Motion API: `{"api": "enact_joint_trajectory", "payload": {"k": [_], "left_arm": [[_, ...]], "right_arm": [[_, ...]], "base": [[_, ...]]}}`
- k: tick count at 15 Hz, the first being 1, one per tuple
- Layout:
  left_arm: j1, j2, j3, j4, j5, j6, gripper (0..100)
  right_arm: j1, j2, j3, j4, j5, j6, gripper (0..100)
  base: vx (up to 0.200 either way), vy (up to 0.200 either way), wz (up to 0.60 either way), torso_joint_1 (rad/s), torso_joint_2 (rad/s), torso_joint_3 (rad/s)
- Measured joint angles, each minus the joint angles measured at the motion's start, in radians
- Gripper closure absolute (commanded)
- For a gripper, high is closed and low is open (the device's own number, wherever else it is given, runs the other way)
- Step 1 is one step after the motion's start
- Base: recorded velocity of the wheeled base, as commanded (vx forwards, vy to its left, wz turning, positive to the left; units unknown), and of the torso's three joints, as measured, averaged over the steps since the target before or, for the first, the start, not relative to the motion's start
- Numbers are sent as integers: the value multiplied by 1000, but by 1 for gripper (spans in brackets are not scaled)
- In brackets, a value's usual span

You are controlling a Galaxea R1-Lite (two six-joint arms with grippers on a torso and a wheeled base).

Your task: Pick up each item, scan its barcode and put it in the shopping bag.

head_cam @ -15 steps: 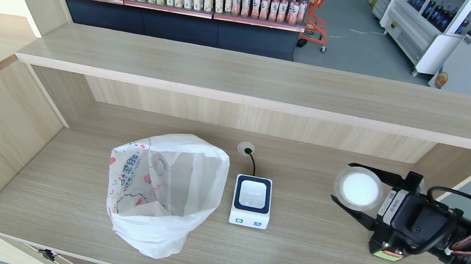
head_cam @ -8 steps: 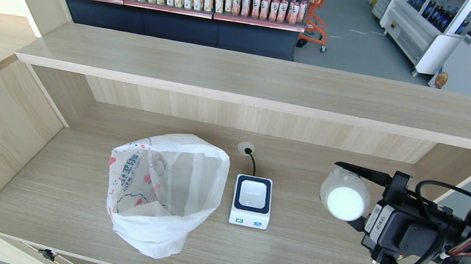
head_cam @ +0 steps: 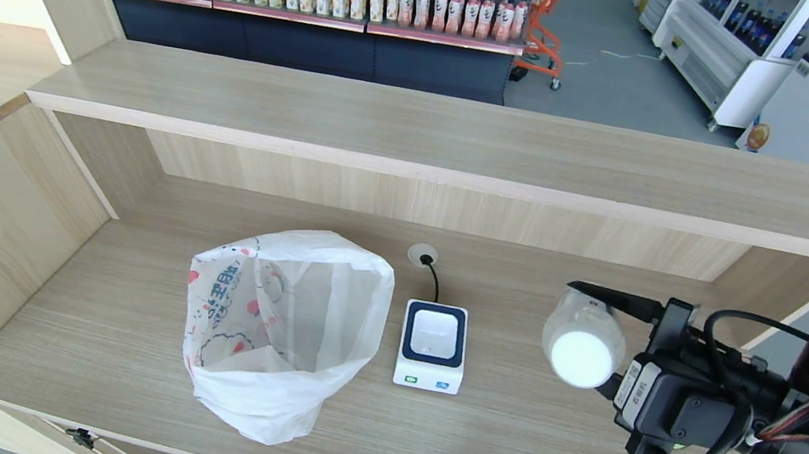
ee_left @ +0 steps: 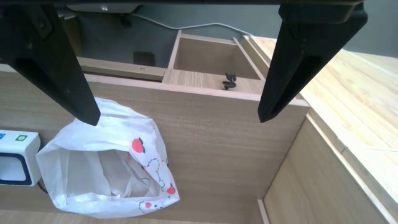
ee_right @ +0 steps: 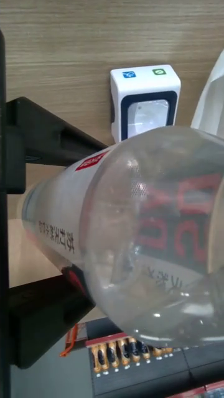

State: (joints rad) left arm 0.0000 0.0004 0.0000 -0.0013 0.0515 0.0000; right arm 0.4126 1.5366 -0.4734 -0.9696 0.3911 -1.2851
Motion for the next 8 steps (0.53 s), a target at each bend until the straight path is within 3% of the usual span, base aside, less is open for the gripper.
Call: {"api": "enact_joint_trajectory", "payload": {"k": [8], "left_arm": [[0,0,0,0,0,-1,0]], "right_arm": [[39,21,9,-2,3,-53,100]], "base": [[0,200,0,2,2,5]]}}
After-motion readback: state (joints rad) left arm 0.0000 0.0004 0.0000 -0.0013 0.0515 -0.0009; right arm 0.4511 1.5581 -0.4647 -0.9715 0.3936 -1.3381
